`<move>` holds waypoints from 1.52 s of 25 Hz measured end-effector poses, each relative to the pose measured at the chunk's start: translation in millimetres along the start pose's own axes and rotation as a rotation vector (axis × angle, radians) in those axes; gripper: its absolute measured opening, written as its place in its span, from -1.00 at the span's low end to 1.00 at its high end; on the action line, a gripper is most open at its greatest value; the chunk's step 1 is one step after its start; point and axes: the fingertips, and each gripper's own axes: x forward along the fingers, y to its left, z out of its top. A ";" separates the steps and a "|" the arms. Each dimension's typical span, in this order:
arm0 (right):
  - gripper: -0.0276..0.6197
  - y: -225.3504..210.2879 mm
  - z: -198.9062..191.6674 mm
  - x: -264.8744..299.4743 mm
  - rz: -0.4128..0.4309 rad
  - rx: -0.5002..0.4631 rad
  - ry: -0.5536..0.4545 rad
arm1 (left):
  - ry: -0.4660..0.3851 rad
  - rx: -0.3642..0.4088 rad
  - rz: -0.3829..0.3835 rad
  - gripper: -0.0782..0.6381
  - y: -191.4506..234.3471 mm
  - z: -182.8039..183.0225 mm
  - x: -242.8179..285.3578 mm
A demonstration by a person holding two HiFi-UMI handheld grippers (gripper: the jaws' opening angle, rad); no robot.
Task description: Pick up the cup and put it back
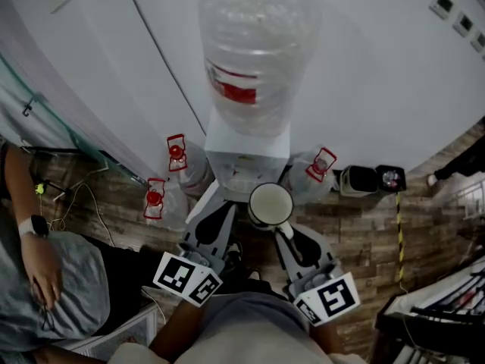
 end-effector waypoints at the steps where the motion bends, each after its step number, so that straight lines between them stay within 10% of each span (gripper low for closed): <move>1: -0.69 0.4 -0.6 -0.3 0.000 0.001 -0.001 | -0.001 -0.001 0.000 -0.76 0.2 -0.1 -1.0; 23: -0.69 -15.4 -27.3 62.7 -0.010 -0.006 0.032 | -0.024 -0.044 0.006 -0.76 61.7 -3.6 19.2; 38: -0.69 -36.9 -143.4 138.9 0.028 -0.001 0.085 | 0.028 -0.061 0.019 -0.76 154.5 -104.6 31.0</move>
